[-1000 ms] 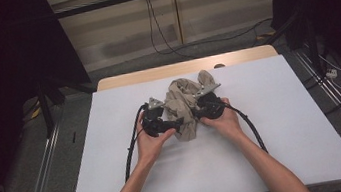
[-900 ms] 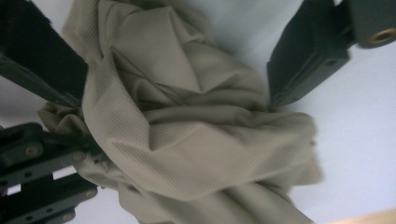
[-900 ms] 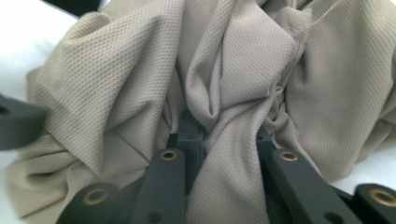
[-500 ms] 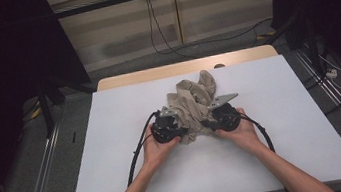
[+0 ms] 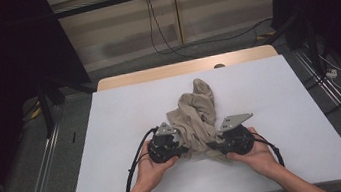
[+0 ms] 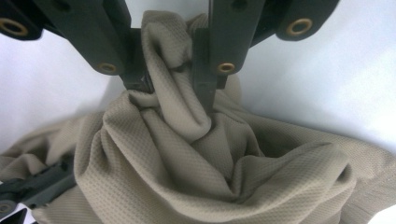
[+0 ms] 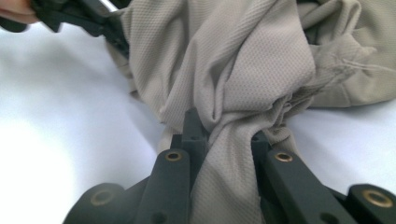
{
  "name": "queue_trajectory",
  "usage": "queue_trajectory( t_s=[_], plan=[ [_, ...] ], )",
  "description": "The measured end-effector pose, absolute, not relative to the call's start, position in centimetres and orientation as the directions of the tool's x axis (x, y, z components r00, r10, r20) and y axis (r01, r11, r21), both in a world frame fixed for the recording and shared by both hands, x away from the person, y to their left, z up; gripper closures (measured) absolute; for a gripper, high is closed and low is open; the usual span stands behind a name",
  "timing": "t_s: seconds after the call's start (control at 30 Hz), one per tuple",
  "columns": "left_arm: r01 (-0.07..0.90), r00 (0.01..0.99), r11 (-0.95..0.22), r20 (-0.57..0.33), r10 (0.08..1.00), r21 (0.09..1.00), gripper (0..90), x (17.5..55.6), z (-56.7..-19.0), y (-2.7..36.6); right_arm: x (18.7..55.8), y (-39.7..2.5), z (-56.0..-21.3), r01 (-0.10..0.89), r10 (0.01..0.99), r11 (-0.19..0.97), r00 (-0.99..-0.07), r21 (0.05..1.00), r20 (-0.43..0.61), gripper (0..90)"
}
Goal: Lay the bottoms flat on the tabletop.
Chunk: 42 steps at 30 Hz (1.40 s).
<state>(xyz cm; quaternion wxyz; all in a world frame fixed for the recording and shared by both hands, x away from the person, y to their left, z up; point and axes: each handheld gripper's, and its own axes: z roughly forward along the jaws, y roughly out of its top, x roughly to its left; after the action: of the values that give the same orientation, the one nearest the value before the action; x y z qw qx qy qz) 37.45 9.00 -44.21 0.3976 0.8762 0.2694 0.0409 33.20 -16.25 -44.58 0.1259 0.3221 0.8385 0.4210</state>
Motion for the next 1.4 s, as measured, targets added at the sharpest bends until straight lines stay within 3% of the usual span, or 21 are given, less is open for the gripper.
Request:
queue_trajectory(
  t_s=[0.37, 0.5, 0.6, 0.63, 0.7, 0.87, 0.9, 1.13, 1.4],
  plan=[
    [0.422, 0.864, -0.551, -0.136, 0.484, 0.720, 75.1, 33.2, -43.7, 11.4, 29.6, -15.2, -44.4, 0.421, 0.608, 0.440, -0.790, 0.793, 0.082, 76.9],
    [0.448, 0.846, -0.524, -0.153, 0.512, 0.724, 73.1, 33.3, -43.8, 12.0, 29.5, -14.4, -44.5, 0.417, 0.602, 0.447, -0.795, 0.792, 0.079, 72.1],
    [0.454, 0.836, -0.507, -0.154, 0.526, 0.733, 64.1, 33.4, -43.8, 11.9, 30.0, -14.4, -44.5, 0.406, 0.591, 0.448, -0.803, 0.796, 0.077, 62.8],
    [0.445, 0.831, -0.491, -0.142, 0.537, 0.749, 56.6, 33.3, -43.6, 12.0, 30.3, -14.7, -44.3, 0.409, 0.601, 0.433, -0.795, 0.803, 0.082, 53.0],
    [0.448, 0.826, -0.480, -0.144, 0.545, 0.755, 52.7, 33.3, -43.5, 12.1, 30.4, -14.9, -44.2, 0.415, 0.606, 0.424, -0.790, 0.805, 0.088, 50.6],
    [0.439, 0.797, -0.436, -0.117, 0.593, 0.785, 31.6, 34.0, -42.9, 12.3, 31.3, -15.4, -43.5, 0.426, 0.654, 0.387, -0.752, 0.818, 0.082, 31.3],
    [0.440, 0.793, -0.425, -0.121, 0.597, 0.791, 23.8, 34.2, -42.8, 12.4, 31.9, -15.5, -43.1, 0.431, 0.673, 0.375, -0.735, 0.821, 0.079, 26.4],
    [0.397, 0.770, -0.389, -0.071, 0.634, 0.831, 10.5, 34.9, -42.2, 11.9, 34.1, -15.3, -41.8, 0.426, 0.711, 0.369, -0.702, 0.826, 0.045, 15.5],
    [0.369, 0.747, -0.370, -0.036, 0.664, 0.852, 8.3, 36.4, -41.5, 10.6, 37.2, -15.1, -39.9, 0.408, 0.752, 0.307, -0.658, 0.860, 0.044, 13.4]
  ],
)
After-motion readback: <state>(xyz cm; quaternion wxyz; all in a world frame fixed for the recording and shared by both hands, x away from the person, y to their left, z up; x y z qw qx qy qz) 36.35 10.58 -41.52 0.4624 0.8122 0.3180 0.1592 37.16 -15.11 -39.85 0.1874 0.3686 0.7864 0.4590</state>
